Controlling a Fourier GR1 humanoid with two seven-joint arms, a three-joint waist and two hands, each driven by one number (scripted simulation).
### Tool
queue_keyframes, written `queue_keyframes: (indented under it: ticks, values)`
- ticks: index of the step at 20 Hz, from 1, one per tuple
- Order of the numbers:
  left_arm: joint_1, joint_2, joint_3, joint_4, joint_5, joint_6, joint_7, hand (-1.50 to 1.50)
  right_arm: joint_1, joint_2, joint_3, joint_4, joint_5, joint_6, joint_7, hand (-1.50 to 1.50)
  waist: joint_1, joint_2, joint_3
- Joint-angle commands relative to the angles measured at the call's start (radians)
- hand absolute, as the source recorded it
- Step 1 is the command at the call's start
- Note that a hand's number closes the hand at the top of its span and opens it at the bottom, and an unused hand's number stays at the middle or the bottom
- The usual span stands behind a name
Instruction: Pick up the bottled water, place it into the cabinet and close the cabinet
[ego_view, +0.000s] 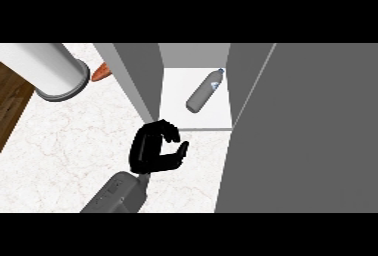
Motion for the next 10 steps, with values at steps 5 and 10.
queue_keyframes:
  ticks: [5,10]
  values:
    - [0.224,0.146,-0.053,-0.256,-0.005,-0.106,0.059,-1.50,0.027,0.027,0.038,-0.195,0.030,-0.025,0.034,1.50,0.010,-0.004,0.000]
    - [0.321,0.229,-0.031,-0.380,-0.012,-0.097,0.049,-1.50,0.040,0.019,0.166,-0.276,0.025,-0.044,0.090,1.50,0.010,-0.004,0.000]
